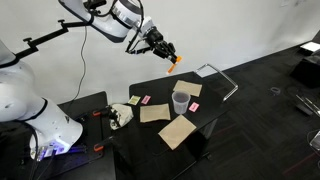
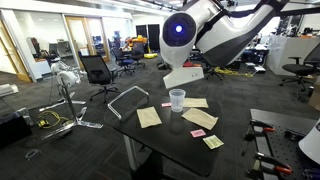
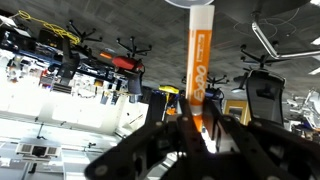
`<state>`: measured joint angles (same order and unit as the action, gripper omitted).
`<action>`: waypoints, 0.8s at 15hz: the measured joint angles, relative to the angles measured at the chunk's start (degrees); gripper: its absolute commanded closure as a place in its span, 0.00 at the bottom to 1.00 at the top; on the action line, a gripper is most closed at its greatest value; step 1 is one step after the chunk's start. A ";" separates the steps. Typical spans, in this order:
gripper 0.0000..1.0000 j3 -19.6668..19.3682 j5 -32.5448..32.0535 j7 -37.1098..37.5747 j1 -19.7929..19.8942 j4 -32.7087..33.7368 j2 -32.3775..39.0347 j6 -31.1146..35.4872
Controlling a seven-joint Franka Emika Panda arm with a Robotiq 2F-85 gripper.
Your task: Put the marker in the cup
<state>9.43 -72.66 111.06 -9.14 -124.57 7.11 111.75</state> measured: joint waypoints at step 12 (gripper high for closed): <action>0.81 -2.96 -8.04 12.74 0.44 3.16 8.10 -3.88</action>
<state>6.47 -80.70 123.80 -8.70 -121.42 15.21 107.87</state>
